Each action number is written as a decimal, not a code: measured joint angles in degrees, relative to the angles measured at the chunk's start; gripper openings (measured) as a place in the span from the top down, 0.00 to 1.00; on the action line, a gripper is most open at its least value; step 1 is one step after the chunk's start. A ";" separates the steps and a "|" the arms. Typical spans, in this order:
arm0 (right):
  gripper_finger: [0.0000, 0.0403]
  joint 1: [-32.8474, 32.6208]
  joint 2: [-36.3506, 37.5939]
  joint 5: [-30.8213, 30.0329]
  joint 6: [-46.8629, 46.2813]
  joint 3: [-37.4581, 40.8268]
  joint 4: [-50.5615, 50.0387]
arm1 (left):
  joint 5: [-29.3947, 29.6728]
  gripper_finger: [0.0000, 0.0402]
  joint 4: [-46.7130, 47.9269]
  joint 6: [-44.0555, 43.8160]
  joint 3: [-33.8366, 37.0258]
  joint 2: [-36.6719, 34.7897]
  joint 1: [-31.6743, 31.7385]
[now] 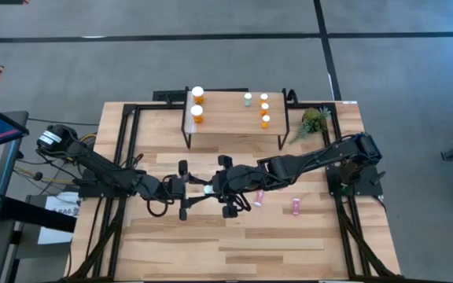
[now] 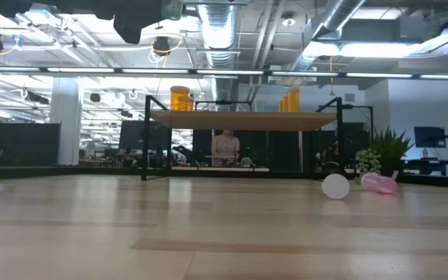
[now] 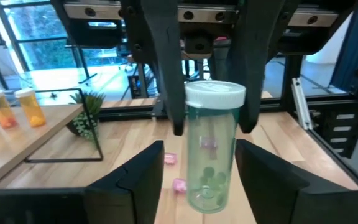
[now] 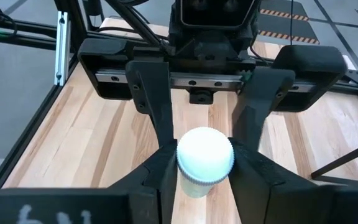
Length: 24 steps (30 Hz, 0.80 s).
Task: Pick and place medicine bottles onto shelf by color
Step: Put the blue pill bottle on the shelf aligned with the blue pill bottle
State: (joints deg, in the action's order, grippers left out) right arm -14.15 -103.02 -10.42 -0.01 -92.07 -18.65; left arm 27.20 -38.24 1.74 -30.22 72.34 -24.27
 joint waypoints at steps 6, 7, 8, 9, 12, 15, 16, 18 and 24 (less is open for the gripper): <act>0.64 0.00 0.02 -0.01 -0.02 0.00 -0.90 | 2.09 0.46 0.33 0.72 0.00 0.00 -0.02; 0.64 0.00 0.02 -0.01 -0.02 0.00 -0.91 | 2.10 0.45 0.48 0.70 0.00 0.00 -0.02; 0.64 0.00 0.02 -0.01 -0.02 0.00 -0.95 | 2.07 0.44 0.79 0.65 0.00 0.00 -0.02; 0.64 0.00 0.02 -0.01 -0.02 0.00 -0.97 | 2.04 0.44 1.22 0.61 0.00 0.00 -0.01; 0.64 0.00 0.02 -0.01 -0.02 0.00 -0.97 | 2.13 0.42 2.59 0.35 0.00 0.00 -0.02; 0.63 0.00 0.02 -0.03 -0.02 0.00 -0.99 | 3.22 0.40 3.40 -0.12 0.00 0.00 -0.02; 0.63 0.00 0.02 -0.02 -0.02 0.00 -0.99 | 3.39 0.39 3.45 -0.14 0.00 0.00 -0.02; 0.63 0.00 0.02 -0.04 -0.02 0.00 -1.05 | 3.53 0.38 3.99 -0.16 -0.02 -0.12 -0.02; 0.64 0.11 0.02 -0.19 0.00 0.02 -1.08 | 4.80 0.34 8.84 -1.49 -0.02 -2.23 -0.04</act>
State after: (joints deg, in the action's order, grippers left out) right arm -14.05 -103.00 -10.61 -0.01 -92.05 -19.73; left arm 31.99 -29.40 0.25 -30.24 70.11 -24.32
